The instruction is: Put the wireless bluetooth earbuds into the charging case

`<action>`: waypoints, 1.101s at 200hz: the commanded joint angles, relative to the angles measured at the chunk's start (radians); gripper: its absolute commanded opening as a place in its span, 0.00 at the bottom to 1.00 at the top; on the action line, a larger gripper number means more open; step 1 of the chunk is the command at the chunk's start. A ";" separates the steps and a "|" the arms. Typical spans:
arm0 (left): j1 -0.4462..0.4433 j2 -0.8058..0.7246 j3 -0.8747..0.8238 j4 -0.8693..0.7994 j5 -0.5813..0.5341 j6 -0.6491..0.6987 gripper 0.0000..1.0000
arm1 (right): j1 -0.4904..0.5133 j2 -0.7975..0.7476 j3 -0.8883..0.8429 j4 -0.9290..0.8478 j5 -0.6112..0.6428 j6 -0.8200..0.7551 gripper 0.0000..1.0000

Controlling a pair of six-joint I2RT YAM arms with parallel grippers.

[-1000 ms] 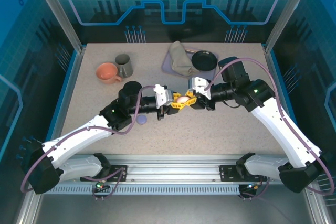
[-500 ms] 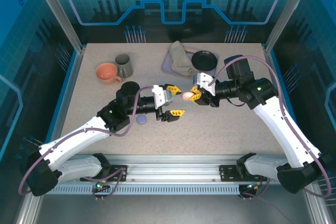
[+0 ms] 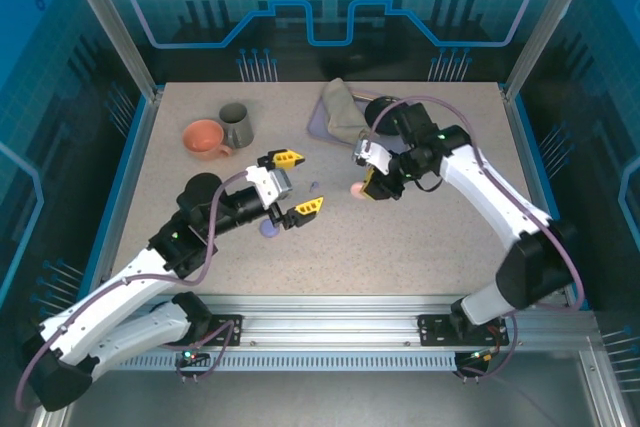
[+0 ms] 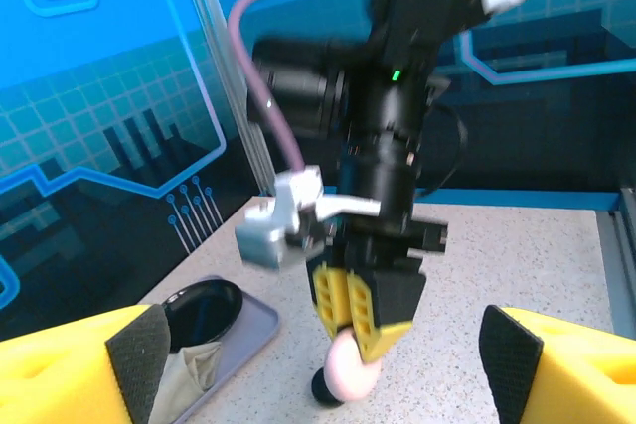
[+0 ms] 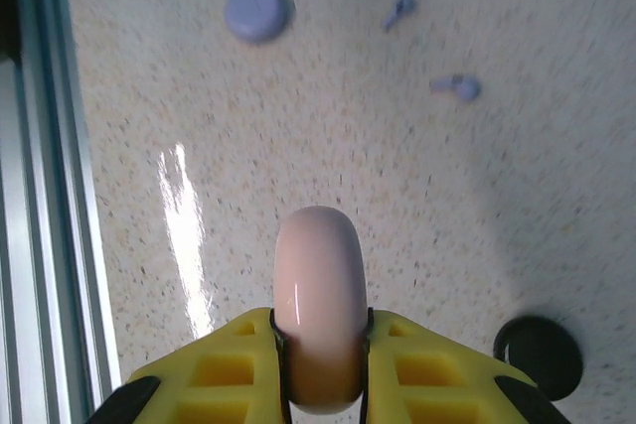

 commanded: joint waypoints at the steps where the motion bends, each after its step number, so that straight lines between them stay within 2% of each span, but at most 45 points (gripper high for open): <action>1: 0.008 -0.035 -0.013 -0.024 -0.051 -0.016 0.86 | -0.015 0.118 0.094 -0.082 0.049 0.018 0.19; 33: 0.007 -0.069 -0.034 -0.036 -0.067 -0.022 0.89 | -0.011 0.322 0.221 -0.147 0.072 0.031 0.19; 90: 0.008 -0.098 -0.037 -0.078 -0.064 -0.013 0.92 | -0.001 0.597 0.425 -0.237 0.075 0.011 0.19; 170: 0.009 -0.091 -0.040 -0.085 -0.064 -0.008 0.93 | -0.001 0.771 0.556 -0.296 0.074 -0.005 0.21; 220: 0.009 -0.083 -0.042 -0.084 -0.066 -0.007 0.93 | -0.012 0.807 0.583 -0.305 0.069 -0.002 0.39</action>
